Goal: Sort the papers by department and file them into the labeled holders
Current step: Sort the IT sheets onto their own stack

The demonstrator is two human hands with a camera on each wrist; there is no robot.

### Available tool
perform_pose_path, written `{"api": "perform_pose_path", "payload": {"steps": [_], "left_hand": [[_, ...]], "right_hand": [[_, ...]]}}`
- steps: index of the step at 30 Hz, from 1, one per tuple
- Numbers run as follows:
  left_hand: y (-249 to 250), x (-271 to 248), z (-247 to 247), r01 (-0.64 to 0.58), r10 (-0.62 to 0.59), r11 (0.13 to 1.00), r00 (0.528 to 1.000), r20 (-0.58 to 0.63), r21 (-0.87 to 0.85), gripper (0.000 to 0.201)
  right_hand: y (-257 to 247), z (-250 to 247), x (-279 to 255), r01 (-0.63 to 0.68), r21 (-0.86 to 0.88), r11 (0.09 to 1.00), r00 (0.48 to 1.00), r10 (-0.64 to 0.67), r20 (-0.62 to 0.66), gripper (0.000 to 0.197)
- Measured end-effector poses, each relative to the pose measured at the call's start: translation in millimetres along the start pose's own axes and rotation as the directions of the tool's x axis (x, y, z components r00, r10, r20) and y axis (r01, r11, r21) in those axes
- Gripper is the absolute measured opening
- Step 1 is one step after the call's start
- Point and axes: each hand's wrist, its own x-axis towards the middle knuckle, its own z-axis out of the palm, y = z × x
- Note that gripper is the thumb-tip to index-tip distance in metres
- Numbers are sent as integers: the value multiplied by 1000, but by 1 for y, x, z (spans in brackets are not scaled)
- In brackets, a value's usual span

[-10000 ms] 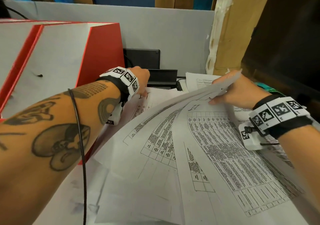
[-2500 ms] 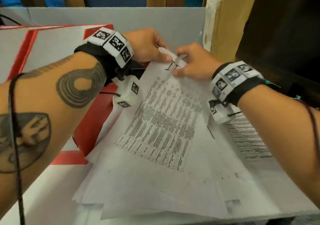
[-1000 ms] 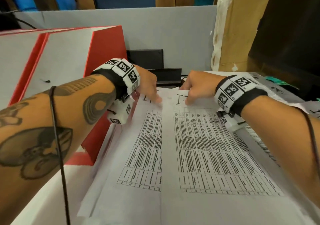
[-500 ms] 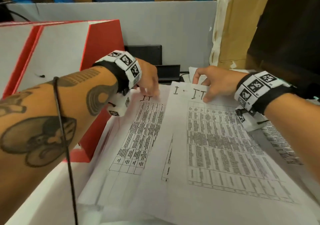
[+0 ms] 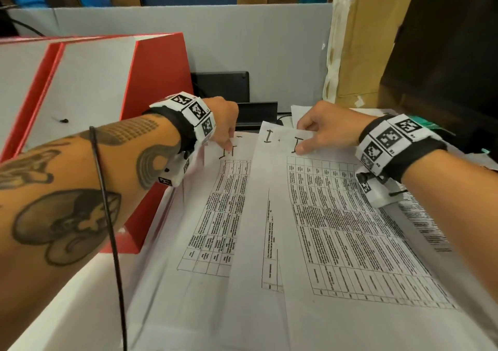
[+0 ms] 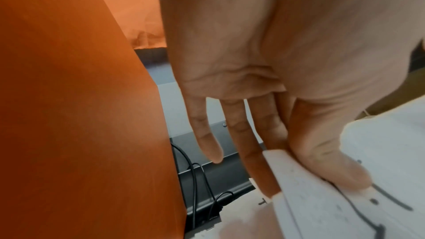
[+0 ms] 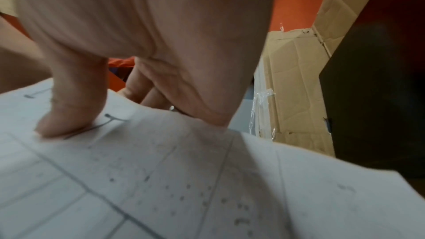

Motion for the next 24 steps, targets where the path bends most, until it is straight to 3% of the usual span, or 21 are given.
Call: {"api": "perform_pose_path", "payload": {"steps": [2, 5, 9, 12, 15, 16, 18, 19, 20, 22, 24], "left_hand": [[4, -4, -6, 22, -21, 1000, 1000, -16, 14, 37], [8, -8, -17, 39, -38, 999, 996, -75, 14, 35], [10, -9, -17, -100, 78, 986, 984, -160, -132, 21], [11, -10, -15, -173, 149, 930, 984, -97, -323, 19], [6, -9, -12, -81, 121, 845, 992, 42, -529, 23], [4, -8, -9, -42, 103, 853, 991, 89, -520, 25], [-1, -3, -2, -4, 61, 941, 986, 158, -338, 17], [-1, -2, 1, 6, 43, 974, 977, 207, -228, 21], [-2, 0, 6, 8, 24, 992, 967, 254, -125, 39], [1, -1, 10, 1, 16, 998, 957, 290, -57, 65], [5, -1, 12, -6, 9, 1000, 968, 250, -12, 61]], "right_hand": [[-6, 0, 2, -5, -60, 998, 1000, 4, -16, 26], [-13, 1, 5, -24, -164, 986, 1000, 20, -24, 19], [-26, 1, 9, 3, -148, 989, 999, -11, -53, 29], [-29, 4, 11, 28, -111, 993, 998, -34, -49, 27], [-17, 5, 9, 9, -39, 999, 999, -11, -50, 33], [-12, 3, 6, -15, -2, 1000, 999, 15, -45, 39], [-2, -1, -1, -29, -3, 1000, 999, 29, -26, 42], [2, -3, -2, -22, -25, 999, 1000, 22, -17, 36], [6, -6, -4, -12, -37, 999, 1000, 11, -15, 27], [9, -8, -7, -4, -20, 1000, 1000, 3, -20, 23], [12, -9, -8, 0, 9, 1000, 999, 0, -38, 27]]}}
